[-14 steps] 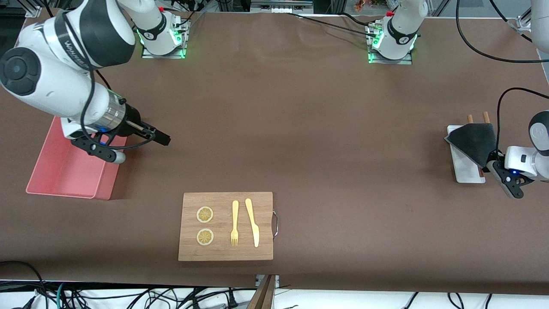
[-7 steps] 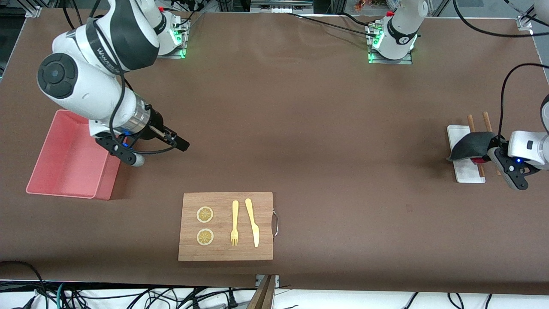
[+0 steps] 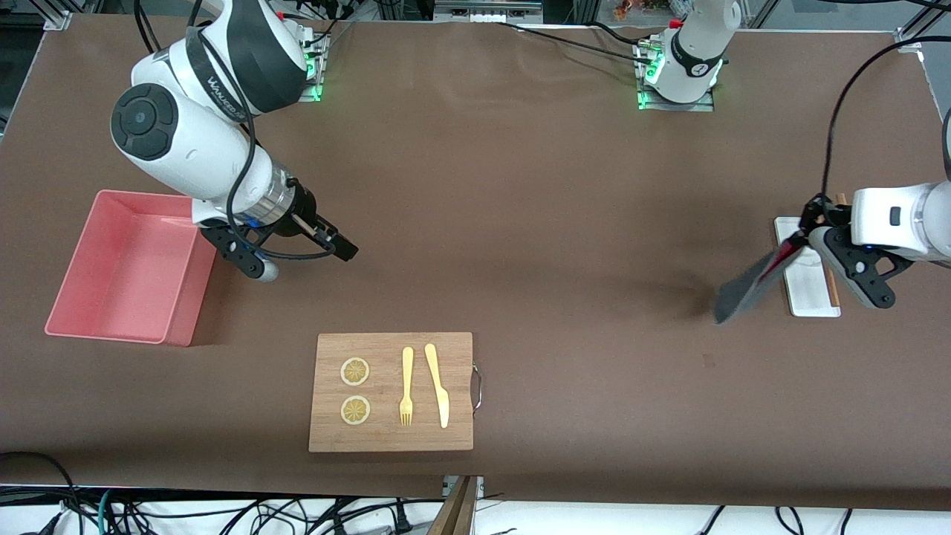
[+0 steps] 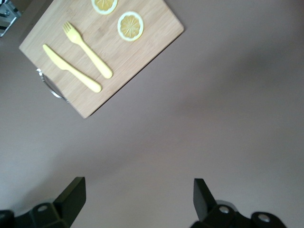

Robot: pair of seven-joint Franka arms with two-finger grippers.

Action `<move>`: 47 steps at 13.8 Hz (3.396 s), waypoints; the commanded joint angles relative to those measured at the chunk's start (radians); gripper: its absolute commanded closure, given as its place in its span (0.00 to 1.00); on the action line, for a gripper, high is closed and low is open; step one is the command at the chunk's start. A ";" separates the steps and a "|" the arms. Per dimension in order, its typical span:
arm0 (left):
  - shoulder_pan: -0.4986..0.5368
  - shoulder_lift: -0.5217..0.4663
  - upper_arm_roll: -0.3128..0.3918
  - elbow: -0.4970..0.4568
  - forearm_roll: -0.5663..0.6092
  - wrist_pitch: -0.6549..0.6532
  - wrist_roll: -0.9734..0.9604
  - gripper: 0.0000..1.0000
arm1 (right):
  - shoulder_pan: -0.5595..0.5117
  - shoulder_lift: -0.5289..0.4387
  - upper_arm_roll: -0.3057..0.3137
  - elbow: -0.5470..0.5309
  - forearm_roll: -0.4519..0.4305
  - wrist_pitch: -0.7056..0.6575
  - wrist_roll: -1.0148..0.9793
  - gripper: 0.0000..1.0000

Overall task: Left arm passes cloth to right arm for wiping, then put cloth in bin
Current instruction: 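Lift the cloth with the left gripper while the right gripper approaches, then grasp the cloth with the right gripper beside the left gripper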

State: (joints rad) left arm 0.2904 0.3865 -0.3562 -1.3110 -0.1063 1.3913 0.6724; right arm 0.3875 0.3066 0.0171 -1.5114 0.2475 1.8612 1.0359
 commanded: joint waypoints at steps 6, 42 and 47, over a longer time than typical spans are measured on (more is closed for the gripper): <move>-0.275 0.067 -0.049 0.030 -0.280 0.223 -0.340 1.00 | 0.082 0.049 -0.005 0.022 0.078 0.113 0.197 0.00; -0.556 0.084 -0.124 0.081 -0.464 0.519 -0.405 1.00 | 0.116 0.157 0.018 0.180 0.159 0.027 -0.085 0.00; -0.553 0.084 -0.124 0.076 -0.463 0.517 -0.404 1.00 | 0.119 0.155 0.024 0.180 0.151 -0.002 -0.105 0.00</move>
State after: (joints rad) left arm -0.2637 0.4686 -0.4795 -1.2384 -0.5483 1.9096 0.2544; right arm 0.5093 0.4548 0.0346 -1.3589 0.4164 1.8951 0.9407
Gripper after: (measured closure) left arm 0.982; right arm 0.000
